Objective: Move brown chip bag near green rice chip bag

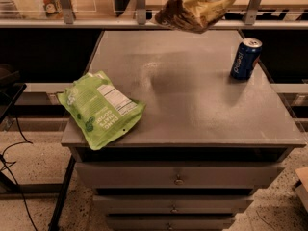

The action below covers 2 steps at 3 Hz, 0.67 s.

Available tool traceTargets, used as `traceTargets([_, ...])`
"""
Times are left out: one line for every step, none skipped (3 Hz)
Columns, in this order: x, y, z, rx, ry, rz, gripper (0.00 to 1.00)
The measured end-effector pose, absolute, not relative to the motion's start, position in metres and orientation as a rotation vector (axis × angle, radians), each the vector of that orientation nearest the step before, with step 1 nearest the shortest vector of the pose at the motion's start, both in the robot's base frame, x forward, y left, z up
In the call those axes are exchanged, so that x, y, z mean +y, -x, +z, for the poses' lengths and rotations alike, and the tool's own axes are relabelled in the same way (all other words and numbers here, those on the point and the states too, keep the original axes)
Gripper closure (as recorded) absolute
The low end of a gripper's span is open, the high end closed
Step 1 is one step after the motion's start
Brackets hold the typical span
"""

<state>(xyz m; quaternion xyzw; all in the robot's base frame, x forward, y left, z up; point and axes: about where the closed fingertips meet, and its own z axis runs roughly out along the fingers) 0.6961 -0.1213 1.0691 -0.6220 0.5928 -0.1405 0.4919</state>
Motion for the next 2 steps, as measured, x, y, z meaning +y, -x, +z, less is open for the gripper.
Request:
traceTargets([-0.088,-0.678,1.080,1.331,1.546,-0.305,1.00])
traceTargets([-0.053,-0.660,1.084,1.226,1.598,-0.265,1.00])
